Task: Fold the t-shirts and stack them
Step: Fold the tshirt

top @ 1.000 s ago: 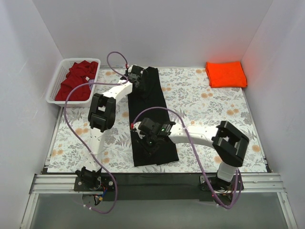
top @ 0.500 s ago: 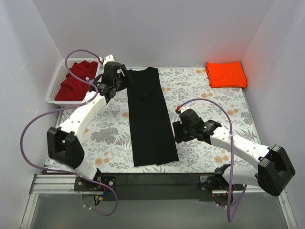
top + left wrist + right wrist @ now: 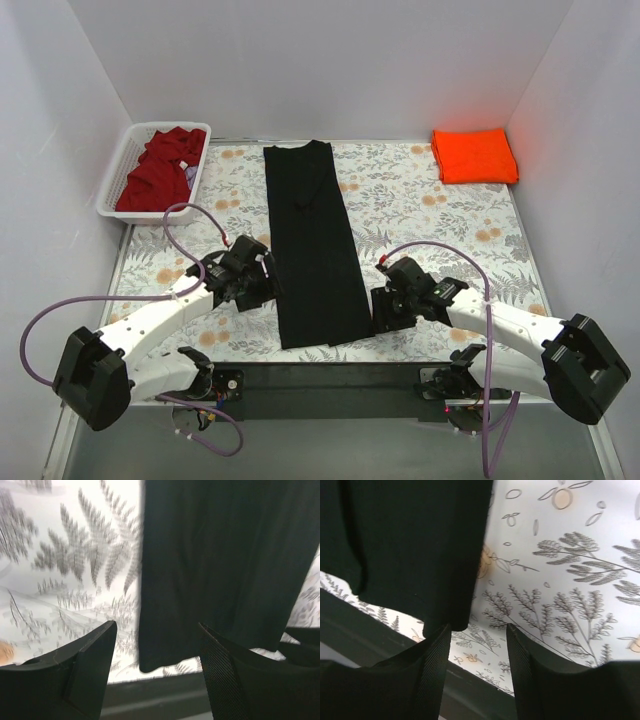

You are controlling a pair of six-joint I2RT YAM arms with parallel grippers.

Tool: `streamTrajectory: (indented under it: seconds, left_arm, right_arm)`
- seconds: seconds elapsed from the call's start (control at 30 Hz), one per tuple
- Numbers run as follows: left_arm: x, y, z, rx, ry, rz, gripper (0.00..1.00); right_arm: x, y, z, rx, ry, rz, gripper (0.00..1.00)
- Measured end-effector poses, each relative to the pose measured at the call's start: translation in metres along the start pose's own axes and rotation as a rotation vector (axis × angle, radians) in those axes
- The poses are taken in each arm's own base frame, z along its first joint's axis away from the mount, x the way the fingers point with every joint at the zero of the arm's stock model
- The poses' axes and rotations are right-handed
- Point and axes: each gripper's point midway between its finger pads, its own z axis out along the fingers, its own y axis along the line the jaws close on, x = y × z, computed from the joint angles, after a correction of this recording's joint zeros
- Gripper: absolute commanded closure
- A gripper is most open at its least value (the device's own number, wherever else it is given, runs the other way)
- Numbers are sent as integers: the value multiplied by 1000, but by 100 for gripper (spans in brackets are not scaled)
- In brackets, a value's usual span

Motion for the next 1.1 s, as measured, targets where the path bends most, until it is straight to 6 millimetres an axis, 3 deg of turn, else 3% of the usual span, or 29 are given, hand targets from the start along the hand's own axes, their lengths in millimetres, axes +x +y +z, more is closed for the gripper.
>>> streamTrajectory:
  seconds: [0.13, 0.33, 0.83, 1.1]
  left_arm:
    - [34, 14, 0, -23, 80, -31, 38]
    - [54, 24, 0, -53, 121, -56, 40]
    - [59, 26, -1, -62, 133, -60, 40]
    - [61, 26, -1, -65, 139, -54, 40]
  right_arm:
    - [1, 10, 2, -55, 6, 18, 49]
    - [-4, 16, 1, -81, -10, 26, 49]
    - [-28, 34, -15, -112, -63, 12, 46]
    - [-14, 21, 2, -65, 8, 31, 49]
